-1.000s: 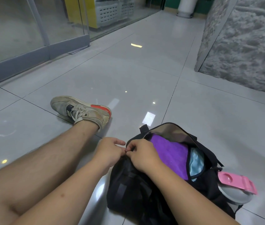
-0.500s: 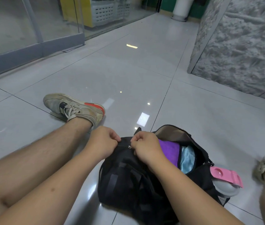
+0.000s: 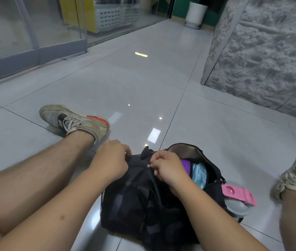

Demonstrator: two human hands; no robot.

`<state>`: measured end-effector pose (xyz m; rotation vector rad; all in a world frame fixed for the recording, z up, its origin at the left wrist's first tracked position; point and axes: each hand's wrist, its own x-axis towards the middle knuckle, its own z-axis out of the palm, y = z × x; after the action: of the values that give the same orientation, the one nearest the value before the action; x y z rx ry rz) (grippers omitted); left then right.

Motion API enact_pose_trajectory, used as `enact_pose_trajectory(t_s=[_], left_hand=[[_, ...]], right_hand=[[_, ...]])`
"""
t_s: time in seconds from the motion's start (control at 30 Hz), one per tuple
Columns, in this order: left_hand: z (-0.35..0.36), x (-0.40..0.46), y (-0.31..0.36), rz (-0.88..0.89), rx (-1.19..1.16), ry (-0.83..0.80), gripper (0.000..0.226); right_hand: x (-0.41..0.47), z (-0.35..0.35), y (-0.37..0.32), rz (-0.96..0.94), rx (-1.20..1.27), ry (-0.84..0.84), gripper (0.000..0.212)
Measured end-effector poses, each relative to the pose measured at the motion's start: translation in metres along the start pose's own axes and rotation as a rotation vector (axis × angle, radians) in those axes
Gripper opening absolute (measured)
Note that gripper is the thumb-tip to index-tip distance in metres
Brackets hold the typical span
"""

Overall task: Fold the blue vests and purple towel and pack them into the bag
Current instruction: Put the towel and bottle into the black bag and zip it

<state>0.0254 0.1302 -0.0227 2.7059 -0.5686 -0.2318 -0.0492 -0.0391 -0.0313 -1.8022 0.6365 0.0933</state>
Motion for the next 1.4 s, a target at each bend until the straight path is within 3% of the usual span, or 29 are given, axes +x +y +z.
enact_pose_trajectory(t_s=[0.1, 0.2, 0.33, 0.53, 0.73, 1.0, 1.4], left_hand=[[0.007, -0.002, 0.014, 0.207, -0.053, -0.046, 0.040], [0.024, -0.007, 0.028, 0.267, -0.038, -0.136, 0.018], [0.035, -0.009, 0.032, 0.183, -0.025, -0.033, 0.014], [0.033, -0.005, 0.021, 0.068, -0.062, -0.013, 0.012], [0.036, 0.004, 0.005, 0.061, -0.021, 0.009, 0.011], [0.032, 0.012, 0.007, 0.105, 0.002, 0.124, 0.008], [0.030, 0.010, 0.016, 0.061, 0.077, 0.110, 0.011]], right_hand=[[-0.001, -0.003, 0.002, 0.001, 0.117, -0.045, 0.025], [-0.005, -0.006, 0.001, -0.040, 0.163, -0.089, 0.026], [-0.010, -0.007, 0.003, -0.059, 0.122, -0.085, 0.029], [-0.011, -0.018, 0.002, -0.080, -0.180, 0.043, 0.028], [-0.012, -0.035, -0.006, -0.089, -0.366, 0.095, 0.026], [-0.014, -0.067, -0.005, -0.094, -0.391, 0.161, 0.025], [-0.021, -0.089, -0.004, -0.030, -0.602, 0.141, 0.025]])
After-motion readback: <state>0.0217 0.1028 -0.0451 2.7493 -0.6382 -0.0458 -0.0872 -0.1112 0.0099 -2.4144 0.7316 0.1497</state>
